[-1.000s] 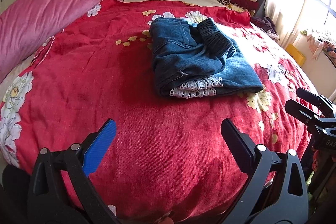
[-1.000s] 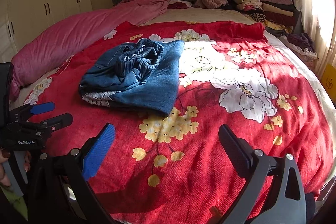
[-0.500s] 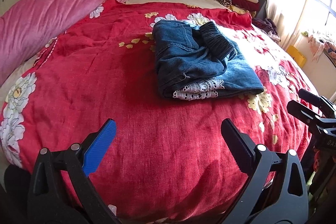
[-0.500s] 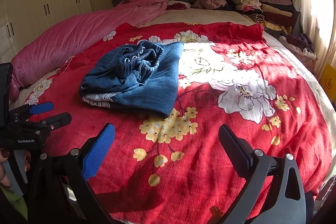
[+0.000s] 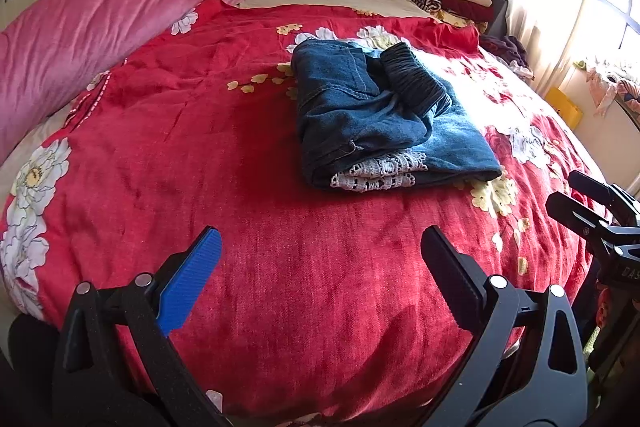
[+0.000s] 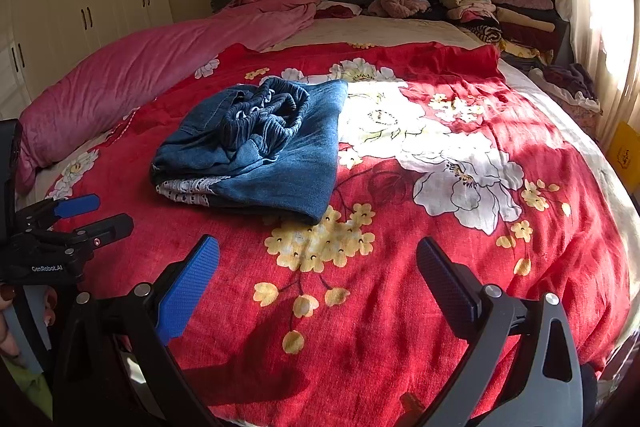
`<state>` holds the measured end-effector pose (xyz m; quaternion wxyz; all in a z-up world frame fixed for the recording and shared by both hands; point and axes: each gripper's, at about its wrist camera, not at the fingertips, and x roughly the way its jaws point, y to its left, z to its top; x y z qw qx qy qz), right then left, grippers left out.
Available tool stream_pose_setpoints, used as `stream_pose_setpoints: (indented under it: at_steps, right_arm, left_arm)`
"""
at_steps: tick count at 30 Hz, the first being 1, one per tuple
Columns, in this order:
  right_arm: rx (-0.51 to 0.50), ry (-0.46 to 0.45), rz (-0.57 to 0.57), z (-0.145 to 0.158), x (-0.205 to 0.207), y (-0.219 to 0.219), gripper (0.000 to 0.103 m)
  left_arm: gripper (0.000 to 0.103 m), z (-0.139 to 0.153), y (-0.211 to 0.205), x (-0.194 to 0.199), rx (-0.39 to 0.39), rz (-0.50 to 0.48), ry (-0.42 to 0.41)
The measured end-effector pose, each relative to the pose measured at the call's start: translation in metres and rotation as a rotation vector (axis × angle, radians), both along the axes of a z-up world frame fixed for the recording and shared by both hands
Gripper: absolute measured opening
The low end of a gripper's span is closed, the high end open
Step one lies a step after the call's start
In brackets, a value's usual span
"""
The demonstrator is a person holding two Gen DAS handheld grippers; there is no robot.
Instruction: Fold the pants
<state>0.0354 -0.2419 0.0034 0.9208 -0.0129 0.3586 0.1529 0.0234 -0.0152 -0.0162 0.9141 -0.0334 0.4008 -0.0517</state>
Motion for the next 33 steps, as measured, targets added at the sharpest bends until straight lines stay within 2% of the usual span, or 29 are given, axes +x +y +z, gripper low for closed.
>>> stream_pose_setpoints:
  at_steps: [33]
  right_arm:
    - [-0.008,0.0,0.001,0.0021,-0.0004,0.0046,0.099]
  left_arm:
    - [0.094,-0.0006,0.0005,-0.0013,0.01,0.007,0.004]
